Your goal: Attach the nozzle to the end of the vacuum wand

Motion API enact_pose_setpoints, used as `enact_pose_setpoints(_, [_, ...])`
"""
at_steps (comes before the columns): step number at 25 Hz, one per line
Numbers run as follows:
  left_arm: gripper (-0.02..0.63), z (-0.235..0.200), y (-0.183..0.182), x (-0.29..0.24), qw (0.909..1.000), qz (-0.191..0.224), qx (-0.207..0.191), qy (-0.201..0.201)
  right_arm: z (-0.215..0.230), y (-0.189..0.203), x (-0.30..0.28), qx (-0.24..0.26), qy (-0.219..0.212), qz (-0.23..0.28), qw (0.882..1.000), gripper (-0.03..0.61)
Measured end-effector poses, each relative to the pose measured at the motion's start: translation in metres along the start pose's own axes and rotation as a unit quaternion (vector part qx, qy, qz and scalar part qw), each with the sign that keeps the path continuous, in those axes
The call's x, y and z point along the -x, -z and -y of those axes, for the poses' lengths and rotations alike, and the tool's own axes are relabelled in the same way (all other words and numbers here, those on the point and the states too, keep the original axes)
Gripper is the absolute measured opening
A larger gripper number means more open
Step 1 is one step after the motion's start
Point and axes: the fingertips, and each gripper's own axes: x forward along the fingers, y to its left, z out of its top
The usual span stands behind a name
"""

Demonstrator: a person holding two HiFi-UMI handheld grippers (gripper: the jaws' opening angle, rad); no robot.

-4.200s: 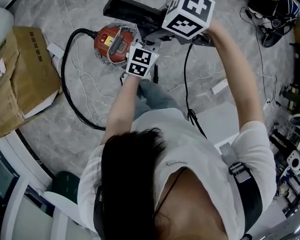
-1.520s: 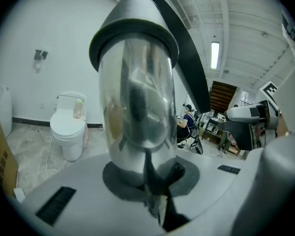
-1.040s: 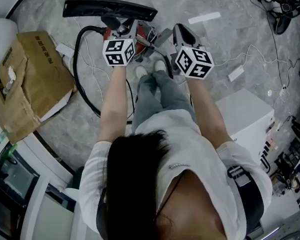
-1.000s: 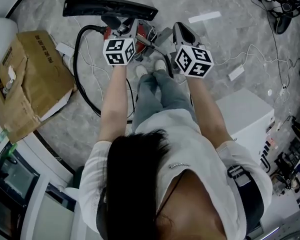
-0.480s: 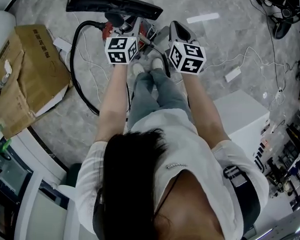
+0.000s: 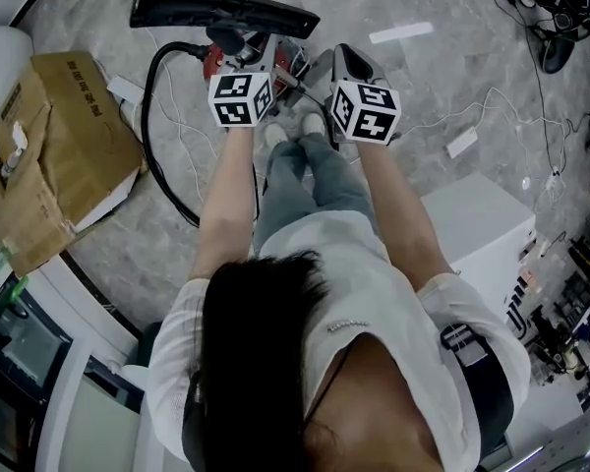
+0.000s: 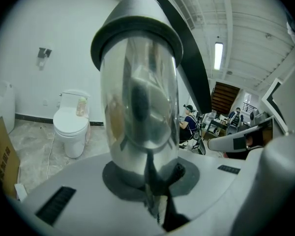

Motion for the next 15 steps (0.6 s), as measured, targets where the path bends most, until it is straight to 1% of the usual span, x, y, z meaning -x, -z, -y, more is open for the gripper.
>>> enact_pose_setpoints(15, [0.046, 0.0089, -0.0005, 0.0073, 1.0, 0.001, -0.001, -0.003, -0.008, -0.0033, 0.0011, 0.025, -0.003, -0.004, 1.0, 0.014])
